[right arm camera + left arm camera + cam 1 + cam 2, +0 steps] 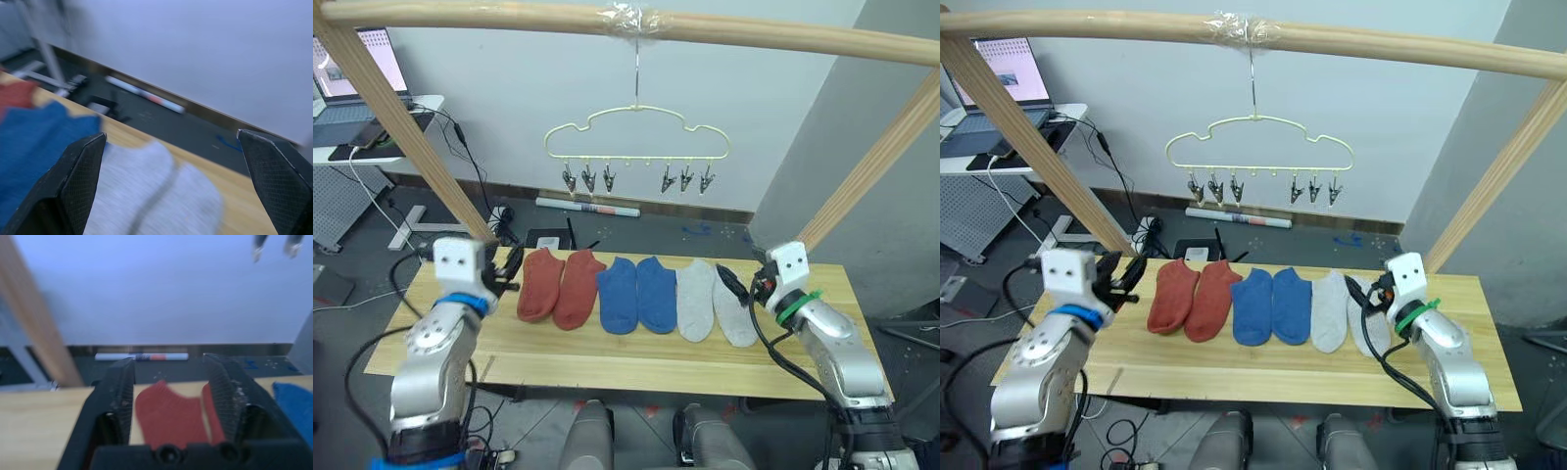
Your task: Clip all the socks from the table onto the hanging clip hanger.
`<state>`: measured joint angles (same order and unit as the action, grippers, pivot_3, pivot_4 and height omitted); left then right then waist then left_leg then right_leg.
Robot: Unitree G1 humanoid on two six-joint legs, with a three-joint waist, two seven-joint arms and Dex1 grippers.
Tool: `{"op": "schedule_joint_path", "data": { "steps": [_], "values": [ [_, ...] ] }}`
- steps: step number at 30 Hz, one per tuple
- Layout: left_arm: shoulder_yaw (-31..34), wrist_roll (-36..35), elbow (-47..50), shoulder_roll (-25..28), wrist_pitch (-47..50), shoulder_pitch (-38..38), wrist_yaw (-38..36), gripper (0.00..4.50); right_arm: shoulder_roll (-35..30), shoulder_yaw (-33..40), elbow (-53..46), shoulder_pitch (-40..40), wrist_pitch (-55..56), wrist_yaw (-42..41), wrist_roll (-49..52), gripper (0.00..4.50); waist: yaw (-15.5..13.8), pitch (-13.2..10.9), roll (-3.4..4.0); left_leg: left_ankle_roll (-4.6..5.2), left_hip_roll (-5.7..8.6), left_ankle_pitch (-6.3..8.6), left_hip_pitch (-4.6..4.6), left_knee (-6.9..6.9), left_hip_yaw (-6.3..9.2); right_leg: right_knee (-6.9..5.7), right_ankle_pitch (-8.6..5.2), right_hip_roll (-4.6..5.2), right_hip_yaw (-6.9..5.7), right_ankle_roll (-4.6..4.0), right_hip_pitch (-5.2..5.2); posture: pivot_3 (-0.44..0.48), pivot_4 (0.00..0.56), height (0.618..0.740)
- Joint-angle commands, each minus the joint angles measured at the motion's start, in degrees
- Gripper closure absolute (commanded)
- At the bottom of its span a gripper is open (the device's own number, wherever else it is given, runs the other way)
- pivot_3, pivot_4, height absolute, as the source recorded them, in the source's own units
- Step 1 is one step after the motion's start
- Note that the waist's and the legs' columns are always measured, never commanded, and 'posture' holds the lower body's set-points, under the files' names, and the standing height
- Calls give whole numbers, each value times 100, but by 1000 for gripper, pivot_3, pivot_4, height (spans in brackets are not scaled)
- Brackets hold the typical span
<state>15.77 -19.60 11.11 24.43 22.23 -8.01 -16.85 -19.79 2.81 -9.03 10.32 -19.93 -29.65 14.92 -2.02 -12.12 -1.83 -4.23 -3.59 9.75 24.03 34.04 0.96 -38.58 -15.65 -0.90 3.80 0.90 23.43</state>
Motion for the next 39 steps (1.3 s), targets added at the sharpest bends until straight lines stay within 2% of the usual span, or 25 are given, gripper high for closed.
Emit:
{"op": "schedule_joint_path", "data": {
  "steps": [1, 9, 16, 29, 39],
  "values": [
    [-179, 30, 169, -38, 141, -502, 79, 2112, -85, -130, -513, 395, -303, -463, 499, 0, -12, -38, -4, -1, 0, 1, 1, 0, 0, 0, 14, 0, -1, 32, 1, 216, 234, 740],
    [-360, 98, -268, -316, 147, -1454, 207, 2112, 68, -574, -1132, 1298, -1129, -568, 1062, 0, -26, -148, -11, -5, 0, 3, 57, -1, 26, -3, 10, -4, -24, 49, 45, 198, 265, 740],
    [-555, 275, -843, -504, -182, -2064, 148, 2112, 339, -742, -1510, 1649, -1556, -378, 1342, 0, -86, -304, -28, -7, 2, 2, 80, 4, 35, -13, 10, -4, -32, 50, 66, 186, 303, 740],
    [-730, 519, -1786, -610, -848, -2764, -96, 2112, 608, -655, -1878, 1949, -2075, -28, 1815, 0, -78, -467, -32, -8, 1, 1, 84, 7, 42, -22, 10, -3, -41, 51, 68, 152, 321, 740],
    [-705, 566, -1775, -572, -931, -2944, -51, 2112, 703, -563, -1976, 2031, -2228, 191, 2097, 0, -66, -527, -32, -9, 1, 1, 85, 8, 42, -25, 9, -2, -42, 53, 71, 151, 319, 740]
  ]
}}
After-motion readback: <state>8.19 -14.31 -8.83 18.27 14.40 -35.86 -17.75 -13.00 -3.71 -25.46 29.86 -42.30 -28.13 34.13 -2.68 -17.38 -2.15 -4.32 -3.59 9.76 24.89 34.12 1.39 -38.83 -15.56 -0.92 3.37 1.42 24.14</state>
